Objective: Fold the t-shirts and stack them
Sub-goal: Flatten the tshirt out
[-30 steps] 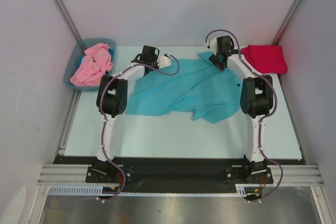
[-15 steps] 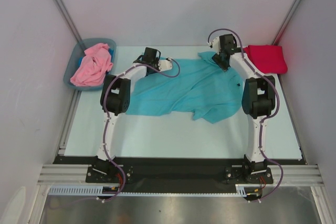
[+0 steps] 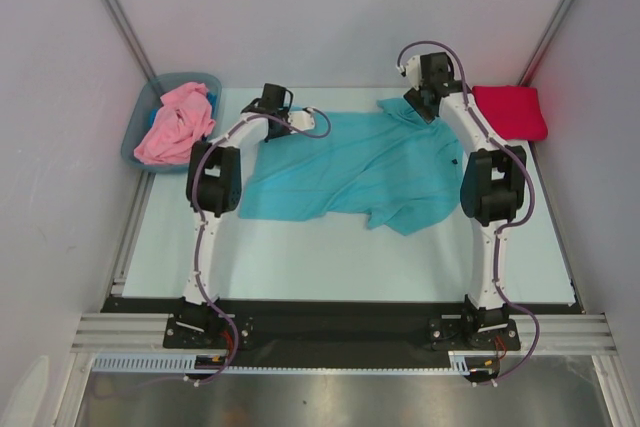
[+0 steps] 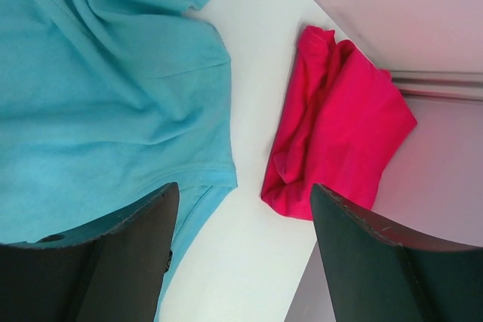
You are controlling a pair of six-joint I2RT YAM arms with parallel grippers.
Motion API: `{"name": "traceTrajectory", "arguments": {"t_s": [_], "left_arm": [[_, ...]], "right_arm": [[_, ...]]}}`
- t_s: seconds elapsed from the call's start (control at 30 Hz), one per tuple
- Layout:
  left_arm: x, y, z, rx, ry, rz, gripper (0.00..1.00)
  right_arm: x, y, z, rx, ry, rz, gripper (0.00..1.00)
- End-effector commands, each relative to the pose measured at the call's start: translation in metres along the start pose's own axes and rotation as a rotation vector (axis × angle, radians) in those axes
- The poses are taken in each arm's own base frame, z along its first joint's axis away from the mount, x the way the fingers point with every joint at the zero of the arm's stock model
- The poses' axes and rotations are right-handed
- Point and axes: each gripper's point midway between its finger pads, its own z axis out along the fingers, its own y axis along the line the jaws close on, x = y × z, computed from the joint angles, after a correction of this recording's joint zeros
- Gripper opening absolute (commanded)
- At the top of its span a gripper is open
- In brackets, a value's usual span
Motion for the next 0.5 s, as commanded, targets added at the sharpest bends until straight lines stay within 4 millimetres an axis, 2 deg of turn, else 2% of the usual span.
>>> {"name": "traceTrajectory", "arguments": {"t_s": [0.0,0.07,0.3,0.4,0.47], "left_arm": [[0.051,-0.009,-0.001,0.077,0.106,-0.034,0.00],[0.065,-0.008,-0.003,0.079,0.137,-0.042,0.00],[0.094,-0.016,-0.003,0.093,0.220,-0.047,0.00],[0.098,-0.016,-0.004,0.091,0.234,-0.057,0.00],[0.093,-0.002,-0.009,0.058,0.209,-0.094,0.00]], "right_arm": [[-0.011,0.001,0.000,0.002,-0.019,0.013,0.77],[-0.012,0.003,0.002,-0.002,-0.018,0.010,0.77],[-0.013,0.000,0.004,0.000,-0.023,0.010,0.77],[-0.012,-0.001,0.005,0.001,-0.023,0.018,0.77],[-0.010,-0.001,0.005,-0.001,-0.018,0.021,0.77]]}}
